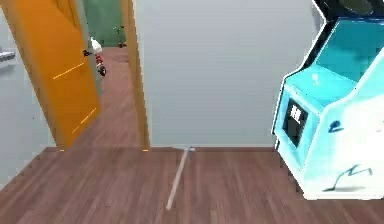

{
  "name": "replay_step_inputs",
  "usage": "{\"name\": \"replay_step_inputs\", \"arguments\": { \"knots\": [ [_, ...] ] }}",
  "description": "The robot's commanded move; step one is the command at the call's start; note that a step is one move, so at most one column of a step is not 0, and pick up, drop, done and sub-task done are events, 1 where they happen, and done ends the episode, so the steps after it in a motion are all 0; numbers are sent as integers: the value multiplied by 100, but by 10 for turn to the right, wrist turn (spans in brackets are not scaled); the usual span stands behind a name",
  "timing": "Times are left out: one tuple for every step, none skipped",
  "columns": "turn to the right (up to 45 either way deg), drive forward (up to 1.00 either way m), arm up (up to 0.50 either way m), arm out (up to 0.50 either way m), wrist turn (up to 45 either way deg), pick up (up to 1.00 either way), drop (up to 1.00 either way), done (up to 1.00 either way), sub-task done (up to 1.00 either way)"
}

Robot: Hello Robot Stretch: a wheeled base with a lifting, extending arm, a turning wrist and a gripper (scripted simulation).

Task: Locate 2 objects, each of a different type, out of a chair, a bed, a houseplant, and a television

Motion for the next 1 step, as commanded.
{"name": "replay_step_inputs", "arguments": {
  "knots": [
    [-450, 0, 0, 0, 0, 0, 0, 0, 0]
  ]
}}
